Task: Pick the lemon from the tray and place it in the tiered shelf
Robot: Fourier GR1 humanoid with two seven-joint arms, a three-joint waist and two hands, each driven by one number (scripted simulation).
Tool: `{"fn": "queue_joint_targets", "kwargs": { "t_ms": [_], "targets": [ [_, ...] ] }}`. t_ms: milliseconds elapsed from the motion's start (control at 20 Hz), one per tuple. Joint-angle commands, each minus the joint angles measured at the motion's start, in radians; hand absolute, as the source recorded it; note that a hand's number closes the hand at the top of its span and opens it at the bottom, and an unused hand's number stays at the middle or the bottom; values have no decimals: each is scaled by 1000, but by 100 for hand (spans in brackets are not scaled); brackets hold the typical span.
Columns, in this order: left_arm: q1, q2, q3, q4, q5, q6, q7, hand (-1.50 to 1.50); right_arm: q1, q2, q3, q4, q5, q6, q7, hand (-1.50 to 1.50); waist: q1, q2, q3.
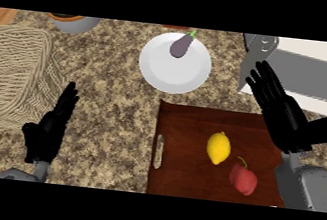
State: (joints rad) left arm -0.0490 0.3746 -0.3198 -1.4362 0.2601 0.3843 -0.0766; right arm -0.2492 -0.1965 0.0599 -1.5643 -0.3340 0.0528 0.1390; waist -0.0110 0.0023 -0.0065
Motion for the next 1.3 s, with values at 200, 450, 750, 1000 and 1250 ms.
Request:
{"fn": "queue_joint_targets", "kwargs": {
  "t_ms": [200, 450, 750, 1000, 1250],
  "targets": [
    [79, 41, 79, 90, 100, -38, 117, 0, 161, -205, -161, -137, 340, -294, -33, 150, -77, -17, -1],
    [101, 57, 106, 77, 187, -109, 186, 0, 426, -205, -238, -34, 480, -480, 114, 150, -69, -9, 3],
    [-15, 23, 109, 192, 184, -177, 215, 0, 744, -124, -107, -412, 545, -446, 50, -150, -21, -4, 5],
    [9, 37, 110, 133, 183, -180, 260, 0, 812, -211, -36, -684, 565, -315, 286, -150, -6, -5, 4],
    [-6, 38, 102, 94, 166, -178, 305, 0, 707, -246, 62, -819, 686, -244, 615, -150, 18, -1, 4]
  ]
}}
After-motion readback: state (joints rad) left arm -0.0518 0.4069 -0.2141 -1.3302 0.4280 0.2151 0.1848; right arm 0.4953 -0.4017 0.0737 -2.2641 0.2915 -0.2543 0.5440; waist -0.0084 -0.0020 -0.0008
